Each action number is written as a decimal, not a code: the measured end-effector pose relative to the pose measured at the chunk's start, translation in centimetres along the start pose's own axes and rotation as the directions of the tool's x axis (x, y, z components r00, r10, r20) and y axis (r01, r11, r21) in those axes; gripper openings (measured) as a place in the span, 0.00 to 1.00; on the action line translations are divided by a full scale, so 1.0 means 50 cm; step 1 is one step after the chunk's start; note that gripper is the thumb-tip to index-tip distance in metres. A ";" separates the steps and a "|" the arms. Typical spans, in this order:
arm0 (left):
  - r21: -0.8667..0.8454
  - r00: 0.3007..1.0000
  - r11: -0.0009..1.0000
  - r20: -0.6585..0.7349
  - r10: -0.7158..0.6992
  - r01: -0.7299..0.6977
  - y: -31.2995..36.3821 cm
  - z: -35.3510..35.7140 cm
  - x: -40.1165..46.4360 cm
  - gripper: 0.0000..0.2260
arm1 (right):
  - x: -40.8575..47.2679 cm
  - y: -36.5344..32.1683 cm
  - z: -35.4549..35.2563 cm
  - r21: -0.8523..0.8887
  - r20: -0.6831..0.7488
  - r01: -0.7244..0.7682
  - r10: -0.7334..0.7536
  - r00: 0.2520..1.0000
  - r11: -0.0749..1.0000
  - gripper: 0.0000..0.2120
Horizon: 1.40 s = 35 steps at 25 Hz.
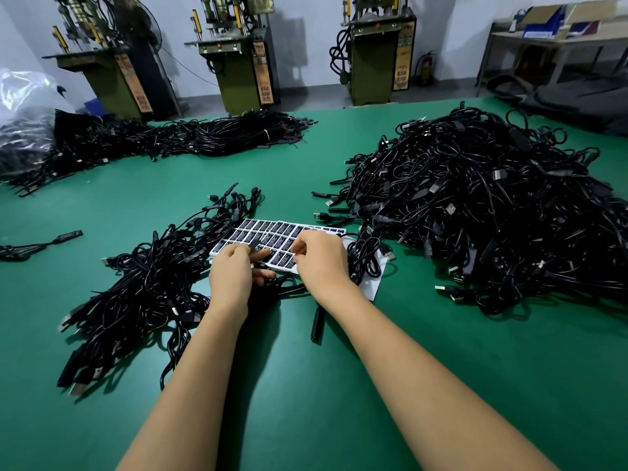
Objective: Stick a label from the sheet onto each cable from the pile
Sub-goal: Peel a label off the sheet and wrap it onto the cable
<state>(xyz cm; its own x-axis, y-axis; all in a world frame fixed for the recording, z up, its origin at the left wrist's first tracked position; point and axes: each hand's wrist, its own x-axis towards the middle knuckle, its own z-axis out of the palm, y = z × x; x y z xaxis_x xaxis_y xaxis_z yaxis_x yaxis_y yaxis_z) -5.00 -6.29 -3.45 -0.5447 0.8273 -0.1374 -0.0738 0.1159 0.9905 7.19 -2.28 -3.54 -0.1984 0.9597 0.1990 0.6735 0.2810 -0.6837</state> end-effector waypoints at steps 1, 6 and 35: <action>0.002 1.000 1.000 -0.001 0.001 -0.001 0.000 0.000 0.000 0.07 | 0.001 -0.002 -0.002 -0.027 0.013 0.008 -0.008 1.000 1.000 0.11; 0.005 1.000 1.000 -0.008 0.000 0.000 -0.001 -0.001 -0.001 0.07 | 0.012 -0.007 -0.009 -0.054 0.052 -0.015 0.018 0.998 0.998 0.12; -0.200 0.994 0.975 0.029 0.108 -0.100 0.052 -0.028 -0.010 0.05 | -0.030 -0.001 -0.087 0.325 -0.014 0.030 -0.027 1.000 0.945 0.03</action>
<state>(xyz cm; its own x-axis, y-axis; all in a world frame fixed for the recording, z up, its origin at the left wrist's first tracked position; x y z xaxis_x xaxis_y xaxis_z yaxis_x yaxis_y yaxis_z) -6.08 -7.15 -0.81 -0.5252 0.8505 -0.0293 -0.1843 -0.0800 0.9796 10.56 -3.74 -0.76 -0.2065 0.9517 0.2271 0.3992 0.2938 -0.8685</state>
